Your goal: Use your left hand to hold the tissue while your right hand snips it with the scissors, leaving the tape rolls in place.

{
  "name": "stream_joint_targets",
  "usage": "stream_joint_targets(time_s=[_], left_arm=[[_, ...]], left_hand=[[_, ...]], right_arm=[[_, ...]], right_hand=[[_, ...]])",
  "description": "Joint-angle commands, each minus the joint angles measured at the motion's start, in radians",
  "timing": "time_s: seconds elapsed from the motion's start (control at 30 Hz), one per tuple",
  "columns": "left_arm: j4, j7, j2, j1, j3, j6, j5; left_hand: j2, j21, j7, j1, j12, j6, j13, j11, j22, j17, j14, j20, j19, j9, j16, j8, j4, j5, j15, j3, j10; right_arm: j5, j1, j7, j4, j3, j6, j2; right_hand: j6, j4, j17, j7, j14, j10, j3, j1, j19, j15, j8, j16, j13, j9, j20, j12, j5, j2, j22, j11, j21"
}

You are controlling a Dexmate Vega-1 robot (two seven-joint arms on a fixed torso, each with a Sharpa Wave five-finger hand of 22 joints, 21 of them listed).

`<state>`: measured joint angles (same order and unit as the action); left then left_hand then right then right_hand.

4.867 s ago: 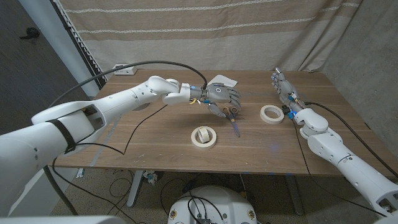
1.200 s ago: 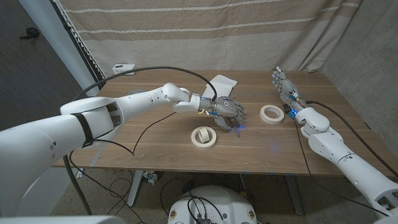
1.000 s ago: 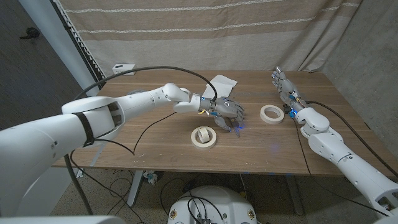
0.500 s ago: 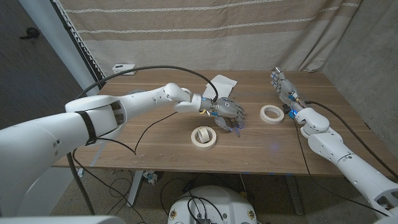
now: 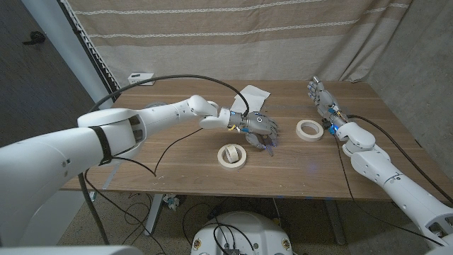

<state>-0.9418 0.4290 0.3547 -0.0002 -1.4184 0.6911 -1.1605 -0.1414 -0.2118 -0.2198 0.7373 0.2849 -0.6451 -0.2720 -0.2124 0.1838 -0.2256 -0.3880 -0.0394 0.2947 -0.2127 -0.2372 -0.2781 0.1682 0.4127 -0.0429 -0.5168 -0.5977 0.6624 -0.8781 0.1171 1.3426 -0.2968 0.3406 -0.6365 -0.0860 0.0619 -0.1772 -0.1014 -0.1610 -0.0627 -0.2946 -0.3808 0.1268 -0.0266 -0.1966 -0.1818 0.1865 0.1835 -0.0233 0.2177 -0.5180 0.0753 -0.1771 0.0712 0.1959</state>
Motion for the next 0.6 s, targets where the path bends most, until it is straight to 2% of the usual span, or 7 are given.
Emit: stream_joint_targets(time_s=[0.03, 0.17, 0.23, 0.27, 0.37, 0.6], left_arm=[[0.007, -0.027, -0.010, 0.006, -0.018, -0.017, 0.001], [0.004, -0.057, -0.007, 0.009, -0.016, -0.010, 0.018], [0.003, -0.084, -0.005, 0.013, -0.012, -0.004, 0.035], [0.006, -0.094, -0.006, 0.013, -0.010, -0.001, 0.040], [0.020, -0.110, -0.012, 0.014, -0.008, 0.009, 0.053], [0.048, -0.117, -0.017, 0.023, 0.000, 0.023, 0.080]], left_hand=[[0.001, -0.003, 0.000, 0.017, 0.000, 0.006, -0.005, -0.002, 0.003, -0.004, -0.012, -0.083, 0.006, -0.002, 0.000, 0.006, 0.000, 0.002, -0.179, -0.010, -0.005], [0.007, -0.012, 0.001, 0.039, 0.014, -0.003, -0.019, -0.004, 0.007, -0.015, -0.067, -0.062, 0.028, -0.001, -0.019, 0.006, -0.007, -0.002, -0.179, -0.030, -0.050], [0.004, -0.022, 0.001, 0.047, 0.017, -0.008, -0.027, -0.004, 0.010, -0.022, -0.084, -0.025, 0.052, -0.005, -0.025, 0.003, -0.007, -0.004, -0.179, -0.037, -0.060], [0.004, -0.024, 0.001, 0.048, 0.018, -0.008, -0.029, -0.004, 0.011, -0.023, -0.087, -0.017, 0.057, -0.006, -0.026, 0.003, -0.006, -0.005, -0.179, -0.039, -0.061], [0.000, -0.045, 0.001, 0.058, 0.021, -0.016, -0.045, -0.003, 0.014, -0.035, -0.121, 0.037, 0.113, -0.013, -0.036, -0.003, -0.007, -0.008, -0.180, -0.052, -0.063], [-0.009, -0.072, 0.001, 0.068, 0.029, -0.028, -0.068, -0.002, 0.016, -0.049, -0.174, 0.057, 0.194, -0.021, -0.046, -0.010, -0.007, -0.017, -0.180, -0.067, -0.063]], right_arm=[[0.004, -0.001, 0.005, 0.002, 0.001, 0.004, 0.000], [0.005, -0.004, 0.000, 0.006, 0.004, 0.004, -0.002], [0.004, -0.005, 0.001, 0.006, 0.004, 0.005, -0.003], [0.006, -0.006, -0.001, 0.009, 0.005, 0.001, -0.003], [0.007, -0.005, 0.002, 0.009, 0.004, -0.001, -0.004], [0.004, 0.000, 0.011, 0.009, -0.002, -0.007, -0.007]], right_hand=[[-0.003, 0.001, -0.002, 0.003, -0.006, 0.000, 0.001, -0.009, 0.003, 0.003, 0.000, 0.000, 0.000, 0.002, -0.002, -0.003, -0.006, 0.000, -0.003, 0.001, -0.001], [-0.003, 0.001, -0.002, 0.002, -0.006, 0.000, 0.000, -0.009, 0.003, 0.003, 0.000, 0.000, 0.000, 0.002, -0.002, -0.003, -0.006, 0.000, -0.003, 0.002, -0.001], [-0.003, 0.001, -0.002, 0.003, -0.007, 0.000, 0.000, -0.010, 0.003, 0.003, 0.001, 0.000, 0.000, 0.002, -0.002, -0.003, -0.006, 0.000, -0.003, 0.001, -0.001], [-0.003, 0.001, -0.002, 0.003, -0.007, 0.000, 0.000, -0.010, 0.003, 0.003, 0.001, 0.000, 0.000, 0.002, -0.002, -0.003, -0.006, 0.000, -0.003, 0.000, -0.001], [-0.003, 0.001, -0.002, 0.003, -0.007, 0.000, 0.000, -0.010, 0.003, 0.004, 0.001, 0.000, 0.000, 0.002, -0.002, -0.003, -0.006, 0.000, -0.003, -0.001, -0.001], [-0.003, 0.001, -0.002, 0.003, -0.008, 0.000, 0.000, -0.010, 0.006, 0.003, 0.001, 0.000, 0.000, 0.002, -0.003, -0.003, -0.007, 0.001, -0.003, 0.000, -0.001]])
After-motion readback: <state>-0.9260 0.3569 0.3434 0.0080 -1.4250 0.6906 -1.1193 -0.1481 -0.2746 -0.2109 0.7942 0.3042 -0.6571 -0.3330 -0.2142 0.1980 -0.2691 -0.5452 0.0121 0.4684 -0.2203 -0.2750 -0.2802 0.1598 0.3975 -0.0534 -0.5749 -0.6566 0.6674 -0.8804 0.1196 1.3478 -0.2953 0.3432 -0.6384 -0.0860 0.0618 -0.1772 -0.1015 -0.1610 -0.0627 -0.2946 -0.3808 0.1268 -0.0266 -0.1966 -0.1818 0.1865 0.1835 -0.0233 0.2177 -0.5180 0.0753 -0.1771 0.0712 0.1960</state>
